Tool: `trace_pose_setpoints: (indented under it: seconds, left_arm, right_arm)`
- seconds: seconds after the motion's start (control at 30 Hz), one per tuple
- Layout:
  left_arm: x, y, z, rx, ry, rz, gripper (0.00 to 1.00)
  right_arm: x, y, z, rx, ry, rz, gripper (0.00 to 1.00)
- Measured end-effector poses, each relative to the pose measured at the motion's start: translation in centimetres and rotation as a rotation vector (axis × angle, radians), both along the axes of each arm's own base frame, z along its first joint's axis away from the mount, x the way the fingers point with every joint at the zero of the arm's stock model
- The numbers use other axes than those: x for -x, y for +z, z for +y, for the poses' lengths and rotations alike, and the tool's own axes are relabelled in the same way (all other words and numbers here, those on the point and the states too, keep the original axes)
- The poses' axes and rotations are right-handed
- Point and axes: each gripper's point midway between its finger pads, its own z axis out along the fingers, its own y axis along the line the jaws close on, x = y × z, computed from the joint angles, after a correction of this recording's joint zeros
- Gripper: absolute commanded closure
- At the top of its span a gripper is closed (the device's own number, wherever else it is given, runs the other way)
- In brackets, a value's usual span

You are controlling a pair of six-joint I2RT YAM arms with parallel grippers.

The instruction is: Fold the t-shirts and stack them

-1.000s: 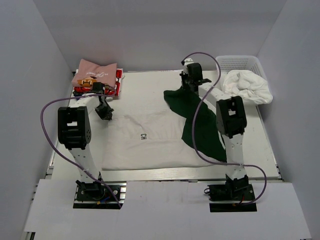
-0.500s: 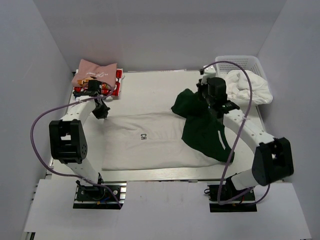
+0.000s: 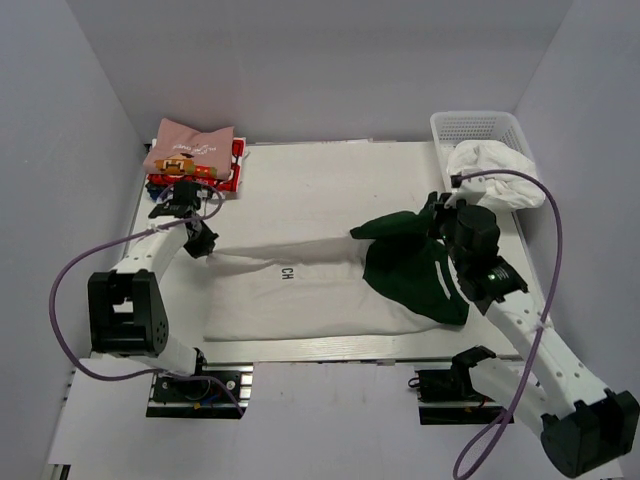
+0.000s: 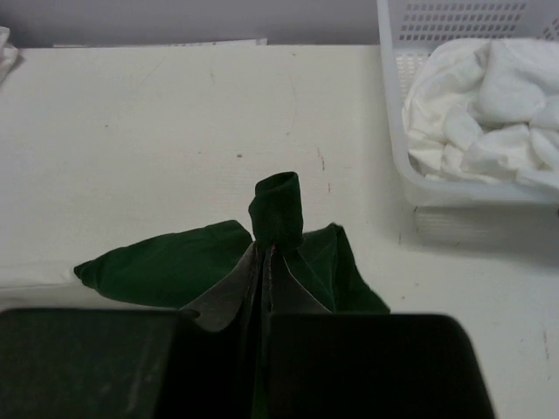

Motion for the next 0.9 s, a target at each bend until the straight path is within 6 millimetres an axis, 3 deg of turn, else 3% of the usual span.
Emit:
trace_pose_setpoints:
  seconds: [0.17,0.33,0.43,0.47,0.53,0.57,0.63,0.73,0.83,0.87,0.9]
  left_arm:
    - [2.8,-0.4,-0.3,0.025,0.020,-0.032,0.95]
    - [4.4,-0.5,-0.3,0.035,0.044,-0.062,0.86]
    - [5.0,-0.9,-0.4,0.040,0.056,-0.057,0.70]
    - [5.3,-1.1,-0.4,0.042,0.065,-0.048,0.50]
    - [5.8,-1.4,-0.2,0.038,0.082,-0.028,0.19]
    - [6.2,-1.5,-0.1,0.033,0.094,-0.014,0.17]
    - [6.9,-1.5,0.3,0.015,0.125,0.012,0.02]
    - [7.0,-0.2,0.7,-0.003,0.142,0.026,0.00]
    - [4.6,3.2,0.9,-0.011,0.132,-0.062,0.00]
    - [3.7,4.4,0.9,-0.009,0.125,-0.103,0.00]
    - [2.9,5.5,0.8,-0.005,0.115,-0.143,0.00]
  right_arm:
    - [2.9,-1.7,-0.7,-0.102,-0.020,0.024,1.00]
    - [6.0,-7.1,-1.6,-0.165,-0.061,0.144,1.00]
    - [7.7,-9.1,-1.7,-0.226,-0.077,0.204,1.00]
    - [8.4,-9.8,-1.6,-0.256,-0.080,0.226,1.00]
    - [9.6,-11.1,-1.3,-0.311,-0.082,0.277,0.92]
    - [10.4,-12.0,-1.1,-0.340,-0.084,0.311,0.87]
    - [11.7,-13.6,-0.6,-0.402,-0.082,0.377,0.83]
    - [13.6,-16.0,0.2,-0.462,-0.078,0.486,0.80]
    - [15.0,-17.4,0.2,-0.484,-0.105,0.575,0.55]
    - [15.3,-17.8,0.1,-0.479,-0.117,0.600,0.34]
    - [15.6,-18.1,0.0,-0.477,-0.129,0.620,0.26]
